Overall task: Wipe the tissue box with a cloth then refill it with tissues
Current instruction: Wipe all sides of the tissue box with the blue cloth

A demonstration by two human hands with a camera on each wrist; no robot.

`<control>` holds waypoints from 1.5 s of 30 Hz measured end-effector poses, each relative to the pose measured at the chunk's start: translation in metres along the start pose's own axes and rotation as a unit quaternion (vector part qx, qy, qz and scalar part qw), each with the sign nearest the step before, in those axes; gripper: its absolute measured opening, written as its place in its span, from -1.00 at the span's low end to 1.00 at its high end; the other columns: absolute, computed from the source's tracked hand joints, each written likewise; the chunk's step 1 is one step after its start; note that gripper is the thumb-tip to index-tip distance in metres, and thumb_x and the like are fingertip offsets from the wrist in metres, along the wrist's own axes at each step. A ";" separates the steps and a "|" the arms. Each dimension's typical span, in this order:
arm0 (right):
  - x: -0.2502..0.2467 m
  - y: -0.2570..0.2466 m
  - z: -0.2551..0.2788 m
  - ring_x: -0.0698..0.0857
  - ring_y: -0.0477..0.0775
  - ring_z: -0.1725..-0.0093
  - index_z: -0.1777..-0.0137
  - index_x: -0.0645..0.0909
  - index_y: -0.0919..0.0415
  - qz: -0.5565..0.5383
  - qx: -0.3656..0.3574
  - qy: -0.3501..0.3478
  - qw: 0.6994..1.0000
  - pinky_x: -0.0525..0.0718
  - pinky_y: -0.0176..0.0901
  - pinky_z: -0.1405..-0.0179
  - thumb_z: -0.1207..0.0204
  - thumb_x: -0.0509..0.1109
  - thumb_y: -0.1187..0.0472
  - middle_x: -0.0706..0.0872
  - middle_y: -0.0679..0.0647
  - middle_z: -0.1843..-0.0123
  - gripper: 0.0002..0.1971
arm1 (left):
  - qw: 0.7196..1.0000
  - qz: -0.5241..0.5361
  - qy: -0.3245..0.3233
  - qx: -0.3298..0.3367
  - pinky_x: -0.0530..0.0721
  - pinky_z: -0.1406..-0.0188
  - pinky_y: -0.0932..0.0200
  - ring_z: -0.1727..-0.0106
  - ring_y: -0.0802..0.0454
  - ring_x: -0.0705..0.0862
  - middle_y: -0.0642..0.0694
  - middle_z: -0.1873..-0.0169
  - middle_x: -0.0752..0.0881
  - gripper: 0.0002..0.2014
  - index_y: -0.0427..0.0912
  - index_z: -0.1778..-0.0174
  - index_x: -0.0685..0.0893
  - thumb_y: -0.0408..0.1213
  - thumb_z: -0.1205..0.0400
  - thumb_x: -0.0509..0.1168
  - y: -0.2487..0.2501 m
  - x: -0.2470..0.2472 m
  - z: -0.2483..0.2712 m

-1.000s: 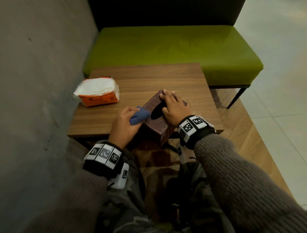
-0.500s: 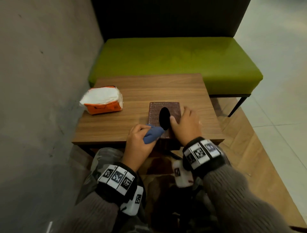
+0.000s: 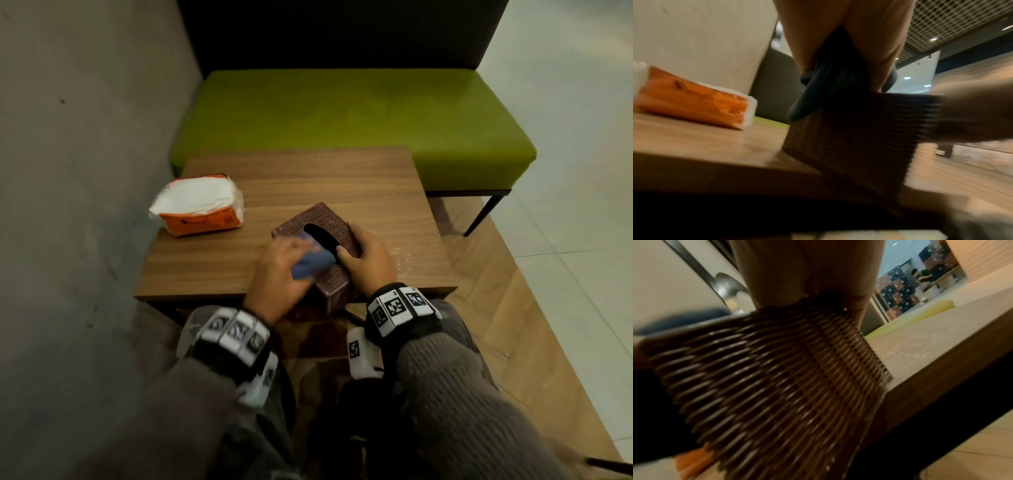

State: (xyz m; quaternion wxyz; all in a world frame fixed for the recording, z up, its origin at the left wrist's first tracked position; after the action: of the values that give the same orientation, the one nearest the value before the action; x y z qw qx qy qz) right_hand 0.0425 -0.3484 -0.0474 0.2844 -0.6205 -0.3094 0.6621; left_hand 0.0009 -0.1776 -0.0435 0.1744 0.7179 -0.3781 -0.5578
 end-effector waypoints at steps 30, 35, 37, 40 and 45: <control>-0.002 0.004 -0.019 0.69 0.12 -0.25 -0.51 0.47 -0.01 0.018 -0.038 -0.023 0.999 0.65 -0.03 -0.17 -0.54 0.40 0.03 0.73 0.10 -0.28 -0.48 | 0.995 -0.048 -0.036 0.074 0.49 -0.30 -0.01 -0.26 0.03 0.49 -0.04 -0.19 0.67 -0.62 -0.14 -0.20 0.69 -0.01 -0.58 0.26 0.013 0.011 0.013; -0.003 0.001 -0.021 0.67 0.10 -0.30 -0.52 0.47 0.03 0.003 -0.037 -0.028 0.999 0.62 -0.01 -0.25 -0.53 0.42 0.06 0.71 0.10 -0.32 -0.47 | 0.999 -0.042 0.012 0.021 0.47 -0.25 0.04 -0.21 0.04 0.49 -0.05 -0.11 0.69 -0.63 -0.16 -0.14 0.71 0.00 -0.59 0.21 0.033 0.027 0.014; -0.004 0.001 -0.022 0.68 0.08 -0.29 -0.51 0.48 0.03 -0.001 -0.040 -0.037 0.999 0.62 -0.04 -0.26 -0.52 0.44 0.05 0.72 0.08 -0.31 -0.46 | 0.996 -0.032 -0.032 0.083 0.41 -0.29 0.14 -0.23 0.06 0.48 -0.06 -0.14 0.68 -0.64 -0.17 -0.18 0.69 -0.03 -0.59 0.23 0.032 0.022 0.024; -0.007 0.002 -0.023 0.65 0.10 -0.33 -0.54 0.44 0.03 0.011 -0.035 -0.058 0.998 0.60 -0.03 -0.29 -0.53 0.43 0.07 0.68 0.10 -0.37 -0.44 | 0.993 -0.063 -0.059 0.079 0.41 -0.27 0.14 -0.24 0.03 0.50 -0.09 -0.14 0.67 -0.59 -0.18 -0.20 0.67 -0.01 -0.59 0.18 0.008 -0.003 0.006; -0.010 -0.001 -0.022 0.65 0.07 -0.32 -0.54 0.44 0.00 0.005 -0.036 -0.061 0.997 0.56 -0.19 -0.19 -0.54 0.43 0.07 0.67 0.04 -0.38 -0.45 | 0.992 -0.088 0.056 -0.072 0.33 -0.15 0.24 -0.16 -0.20 0.58 -0.21 -0.06 0.70 -0.66 -0.28 -0.12 0.70 -0.13 -0.56 0.26 -0.022 -0.021 -0.030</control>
State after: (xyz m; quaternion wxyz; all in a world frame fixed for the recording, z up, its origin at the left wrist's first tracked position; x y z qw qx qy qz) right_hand 0.0647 -0.3541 -0.0415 0.2391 -0.5905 -0.3466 0.6885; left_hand 0.0348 -0.1529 -0.0345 0.1966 0.7641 -0.2618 -0.5559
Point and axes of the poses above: each hand's wrist, its own z-axis away from the middle knuckle, its own x-axis out of the palm, y = z × x, the point moved 1 cm from there along -z, towards the middle knuckle
